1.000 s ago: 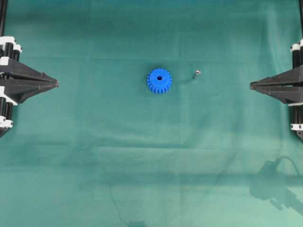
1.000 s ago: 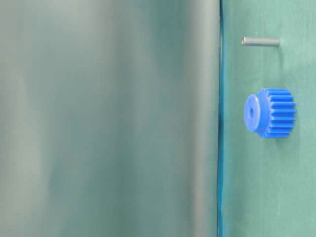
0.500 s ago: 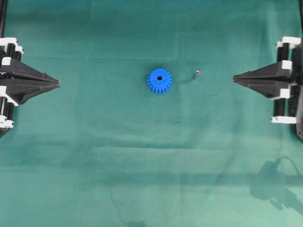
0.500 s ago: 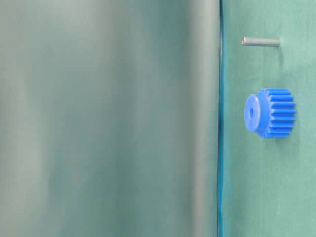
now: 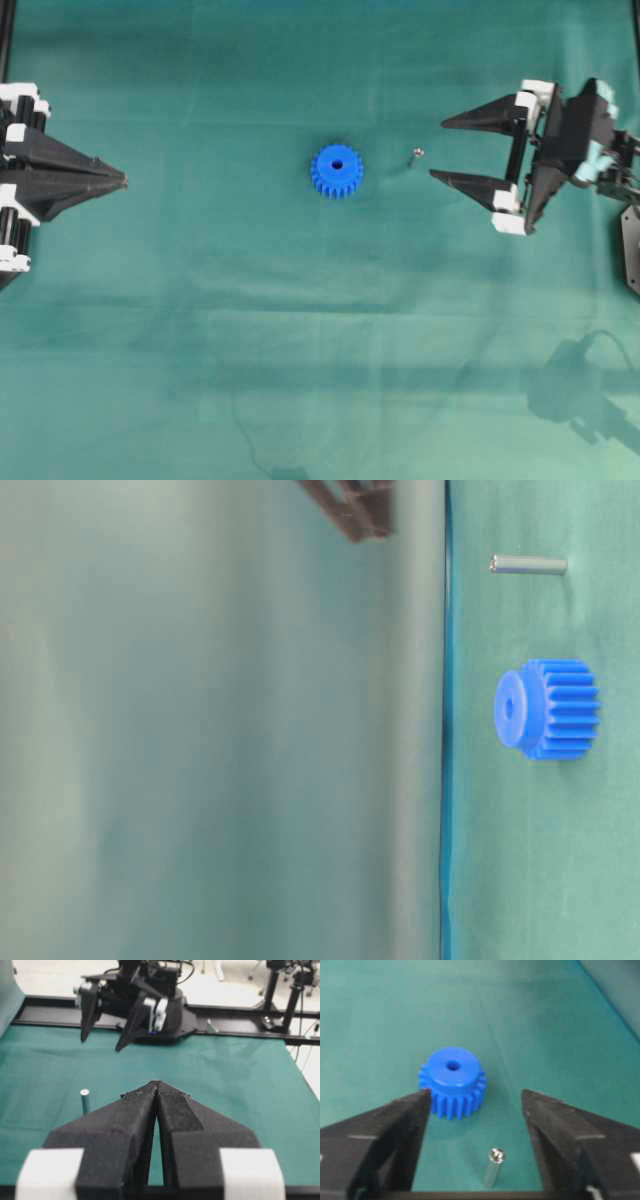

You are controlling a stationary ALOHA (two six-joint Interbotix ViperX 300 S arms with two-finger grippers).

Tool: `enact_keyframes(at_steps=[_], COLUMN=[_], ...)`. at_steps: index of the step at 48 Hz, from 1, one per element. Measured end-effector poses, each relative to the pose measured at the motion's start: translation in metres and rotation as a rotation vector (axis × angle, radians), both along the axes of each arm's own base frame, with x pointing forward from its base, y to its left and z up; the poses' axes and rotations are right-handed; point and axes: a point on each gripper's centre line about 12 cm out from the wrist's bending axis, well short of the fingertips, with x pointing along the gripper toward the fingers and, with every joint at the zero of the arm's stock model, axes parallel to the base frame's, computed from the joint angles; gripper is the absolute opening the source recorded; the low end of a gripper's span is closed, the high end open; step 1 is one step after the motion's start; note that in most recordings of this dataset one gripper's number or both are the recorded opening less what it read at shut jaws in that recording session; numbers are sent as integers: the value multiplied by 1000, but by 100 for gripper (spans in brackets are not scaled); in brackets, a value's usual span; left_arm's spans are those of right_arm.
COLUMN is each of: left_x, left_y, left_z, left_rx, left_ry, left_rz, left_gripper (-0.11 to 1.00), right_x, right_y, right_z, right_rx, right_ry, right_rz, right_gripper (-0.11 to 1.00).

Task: Insert the shaft placed at a random location into the center hole of the small gear at another random location.
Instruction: 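Move the right gripper left toward the silver shaft, fingers open, then lower the right gripper and close it on the silver shaft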

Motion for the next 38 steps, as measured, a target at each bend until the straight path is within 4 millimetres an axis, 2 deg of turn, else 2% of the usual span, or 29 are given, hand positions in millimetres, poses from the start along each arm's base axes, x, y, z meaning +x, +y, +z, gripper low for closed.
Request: enact_keyframes(at_steps=[5, 15, 31, 38], left_x=[0, -1, -1, -1], left_y=[0, 0, 0, 0], left_z=[0, -2, -3, -4], left_rx=[-2, 0, 0, 0], left_ry=[0, 3, 6, 9], left_rz=[0, 0, 2, 2], left_gripper=[0, 0, 0, 0], right_x=[2, 6, 17, 21], right_y=[-7, -14, -19, -20], right_z=[-19, -44, -65, -69], right_rx=[16, 41, 54, 58], right_ry=[31, 83, 140, 150], right_rz=[-40, -84, -96, -99], right_gripper=[67, 66, 65, 60])
